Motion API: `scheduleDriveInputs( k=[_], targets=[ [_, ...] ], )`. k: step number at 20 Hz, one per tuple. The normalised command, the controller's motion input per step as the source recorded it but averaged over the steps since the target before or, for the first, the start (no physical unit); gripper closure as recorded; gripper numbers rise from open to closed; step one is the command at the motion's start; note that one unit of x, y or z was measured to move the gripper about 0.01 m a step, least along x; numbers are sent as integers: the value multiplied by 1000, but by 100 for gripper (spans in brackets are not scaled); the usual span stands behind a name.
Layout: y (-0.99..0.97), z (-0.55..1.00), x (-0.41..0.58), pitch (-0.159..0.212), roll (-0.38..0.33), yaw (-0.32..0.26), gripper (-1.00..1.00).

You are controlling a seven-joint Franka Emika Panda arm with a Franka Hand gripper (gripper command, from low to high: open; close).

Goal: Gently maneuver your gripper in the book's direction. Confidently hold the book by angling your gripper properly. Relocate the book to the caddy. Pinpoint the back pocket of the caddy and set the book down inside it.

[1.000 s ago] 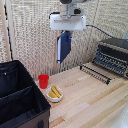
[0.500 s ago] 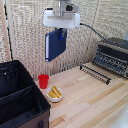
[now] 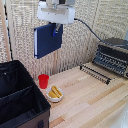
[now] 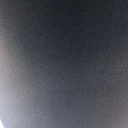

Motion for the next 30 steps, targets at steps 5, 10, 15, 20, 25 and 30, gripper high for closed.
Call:
scheduleDriveInputs(
  k=[5,10,15,20,25,30],
  targets=[
    [707,519,12,-9,0,-141,100],
    [758,469,30,0,0,-118,100],
    [763,443,41,0,0,-116,100],
    [806,317,107,1,0,-100,100],
    [825,182,173,19,2,-90,100],
    [854,88,283,33,8,-71,100]
  ],
)
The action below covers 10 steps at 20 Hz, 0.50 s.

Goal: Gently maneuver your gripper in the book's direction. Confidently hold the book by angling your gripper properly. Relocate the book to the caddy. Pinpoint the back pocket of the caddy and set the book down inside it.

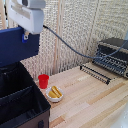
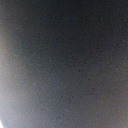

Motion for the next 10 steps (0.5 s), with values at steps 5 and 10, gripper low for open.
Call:
scheduleDriveInputs(
  k=[5,10],
  targets=[
    [741,9,514,29,4,-61,100],
    [553,-3,667,19,0,-73,100]
  ],
)
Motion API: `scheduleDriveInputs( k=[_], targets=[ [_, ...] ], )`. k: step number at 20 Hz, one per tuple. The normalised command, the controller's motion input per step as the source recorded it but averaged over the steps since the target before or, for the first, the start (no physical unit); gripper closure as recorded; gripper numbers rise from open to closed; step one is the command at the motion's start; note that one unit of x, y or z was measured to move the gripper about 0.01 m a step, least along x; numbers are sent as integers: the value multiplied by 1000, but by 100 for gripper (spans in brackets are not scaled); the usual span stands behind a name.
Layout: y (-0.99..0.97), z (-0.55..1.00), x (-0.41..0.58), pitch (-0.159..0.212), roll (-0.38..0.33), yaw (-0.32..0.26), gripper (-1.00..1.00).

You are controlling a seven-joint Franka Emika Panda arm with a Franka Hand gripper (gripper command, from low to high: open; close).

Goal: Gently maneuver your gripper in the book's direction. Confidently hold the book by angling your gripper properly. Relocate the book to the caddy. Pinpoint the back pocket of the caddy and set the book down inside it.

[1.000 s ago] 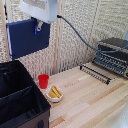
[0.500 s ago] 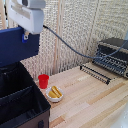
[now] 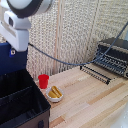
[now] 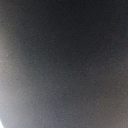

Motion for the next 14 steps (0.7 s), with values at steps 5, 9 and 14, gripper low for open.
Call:
scheduleDriveInputs(
  k=[5,9,14],
  targets=[
    [229,55,429,50,0,-44,-100],
    [0,377,138,106,2,33,-100],
    [-21,525,113,141,57,50,-100]
  ],
)
